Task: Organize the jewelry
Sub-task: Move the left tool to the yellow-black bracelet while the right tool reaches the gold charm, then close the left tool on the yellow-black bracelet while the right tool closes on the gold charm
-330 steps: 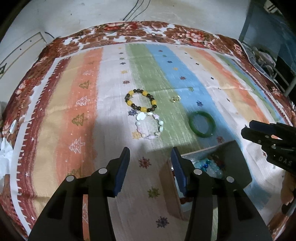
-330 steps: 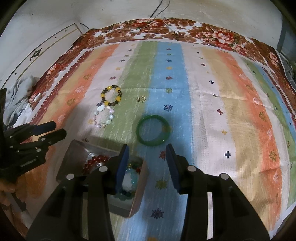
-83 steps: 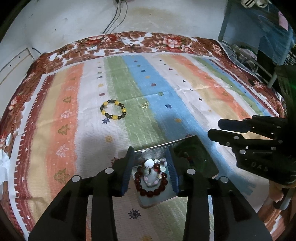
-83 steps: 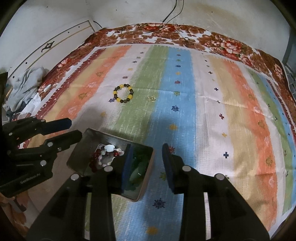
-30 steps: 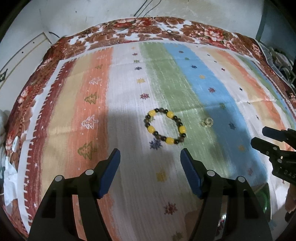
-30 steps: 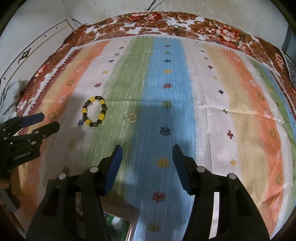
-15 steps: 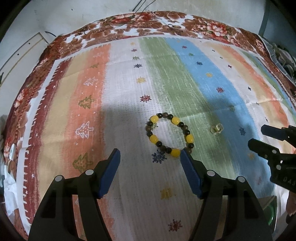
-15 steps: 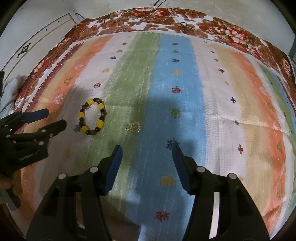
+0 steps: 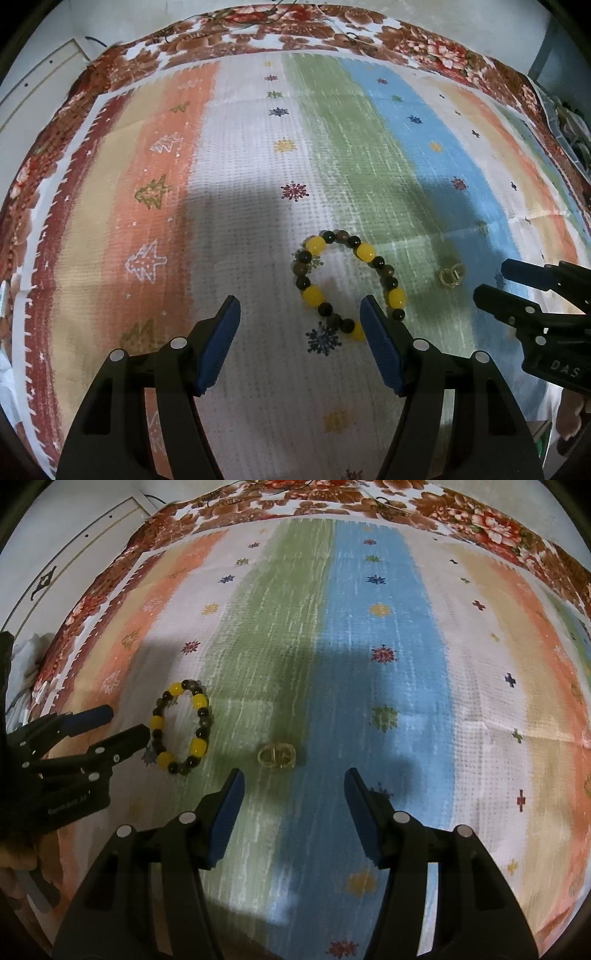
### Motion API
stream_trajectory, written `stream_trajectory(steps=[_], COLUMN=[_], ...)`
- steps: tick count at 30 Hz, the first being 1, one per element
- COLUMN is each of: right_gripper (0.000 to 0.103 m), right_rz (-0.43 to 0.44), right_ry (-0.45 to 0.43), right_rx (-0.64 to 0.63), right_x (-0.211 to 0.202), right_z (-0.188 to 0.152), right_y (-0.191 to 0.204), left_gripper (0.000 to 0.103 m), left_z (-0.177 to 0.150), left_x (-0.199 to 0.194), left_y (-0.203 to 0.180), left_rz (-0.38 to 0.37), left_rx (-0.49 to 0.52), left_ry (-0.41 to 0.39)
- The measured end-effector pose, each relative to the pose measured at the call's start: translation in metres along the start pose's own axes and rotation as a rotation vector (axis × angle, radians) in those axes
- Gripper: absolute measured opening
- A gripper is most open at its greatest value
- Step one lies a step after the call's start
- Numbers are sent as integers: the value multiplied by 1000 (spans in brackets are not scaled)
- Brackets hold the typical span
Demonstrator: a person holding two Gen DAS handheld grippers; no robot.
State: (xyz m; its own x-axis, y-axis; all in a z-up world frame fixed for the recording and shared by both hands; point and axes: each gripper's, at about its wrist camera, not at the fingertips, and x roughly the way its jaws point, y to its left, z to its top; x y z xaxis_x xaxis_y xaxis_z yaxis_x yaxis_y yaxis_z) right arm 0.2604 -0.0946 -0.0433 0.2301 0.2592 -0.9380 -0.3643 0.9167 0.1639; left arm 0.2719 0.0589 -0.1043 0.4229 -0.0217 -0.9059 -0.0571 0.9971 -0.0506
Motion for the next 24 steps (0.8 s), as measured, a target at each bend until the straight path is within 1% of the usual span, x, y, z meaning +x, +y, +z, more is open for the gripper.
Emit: stream_trajectory(steps=[13, 24], right_gripper=[57, 57], right_rz=[-15, -38], right_ry=[62, 78], right_rx=[-33, -65], right_x=[28, 38], right_z=[16, 18], right_y=[3, 7], left_gripper=[67, 68], left_z=[5, 4], left_x=[18, 31], left_y=[3, 6], left_rz=[0, 23], left_rx=[10, 26], left_ry=[36, 59])
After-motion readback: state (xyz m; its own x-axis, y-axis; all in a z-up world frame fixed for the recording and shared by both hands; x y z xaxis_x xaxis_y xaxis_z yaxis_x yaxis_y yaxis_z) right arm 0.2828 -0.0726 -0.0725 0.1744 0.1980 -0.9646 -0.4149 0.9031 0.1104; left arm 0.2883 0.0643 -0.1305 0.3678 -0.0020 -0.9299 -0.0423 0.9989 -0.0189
